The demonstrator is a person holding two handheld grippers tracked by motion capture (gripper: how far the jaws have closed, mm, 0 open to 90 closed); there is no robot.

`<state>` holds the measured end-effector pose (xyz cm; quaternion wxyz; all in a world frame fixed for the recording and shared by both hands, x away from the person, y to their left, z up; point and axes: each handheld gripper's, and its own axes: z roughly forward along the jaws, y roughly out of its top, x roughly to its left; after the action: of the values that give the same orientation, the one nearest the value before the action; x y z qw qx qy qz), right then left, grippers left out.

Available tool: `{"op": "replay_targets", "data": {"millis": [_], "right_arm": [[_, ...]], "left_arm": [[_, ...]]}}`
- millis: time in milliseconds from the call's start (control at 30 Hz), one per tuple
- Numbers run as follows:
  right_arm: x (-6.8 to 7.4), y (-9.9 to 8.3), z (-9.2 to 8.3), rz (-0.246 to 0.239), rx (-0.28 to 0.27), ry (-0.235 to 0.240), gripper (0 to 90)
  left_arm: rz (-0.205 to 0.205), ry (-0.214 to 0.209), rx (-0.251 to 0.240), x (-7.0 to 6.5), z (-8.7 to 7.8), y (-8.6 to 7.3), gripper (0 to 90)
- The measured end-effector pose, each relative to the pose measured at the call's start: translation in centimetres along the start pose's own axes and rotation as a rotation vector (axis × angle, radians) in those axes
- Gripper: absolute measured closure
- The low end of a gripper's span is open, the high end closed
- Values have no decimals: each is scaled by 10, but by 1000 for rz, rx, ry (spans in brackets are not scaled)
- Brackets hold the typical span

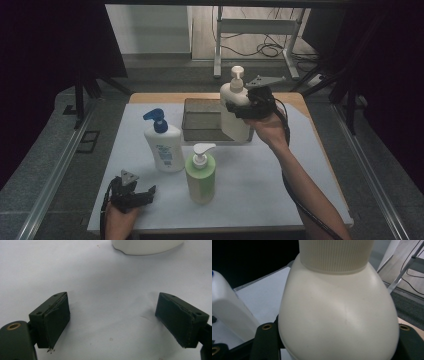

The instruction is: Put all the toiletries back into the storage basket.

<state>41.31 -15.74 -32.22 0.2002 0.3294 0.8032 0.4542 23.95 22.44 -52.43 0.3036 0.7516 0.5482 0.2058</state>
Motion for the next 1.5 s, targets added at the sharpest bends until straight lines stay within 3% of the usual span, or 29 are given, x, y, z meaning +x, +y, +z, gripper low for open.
{"op": "replay_targets", "data": {"millis": [800,1500], "right_arm": [[-1,17,40,3,-32,-42,383],[6,25,86,3,-26,-42,383]], "left_arm": [[-1,-1,1,0,0,0,121],[-1,-1,1,0,0,0,121]]}}
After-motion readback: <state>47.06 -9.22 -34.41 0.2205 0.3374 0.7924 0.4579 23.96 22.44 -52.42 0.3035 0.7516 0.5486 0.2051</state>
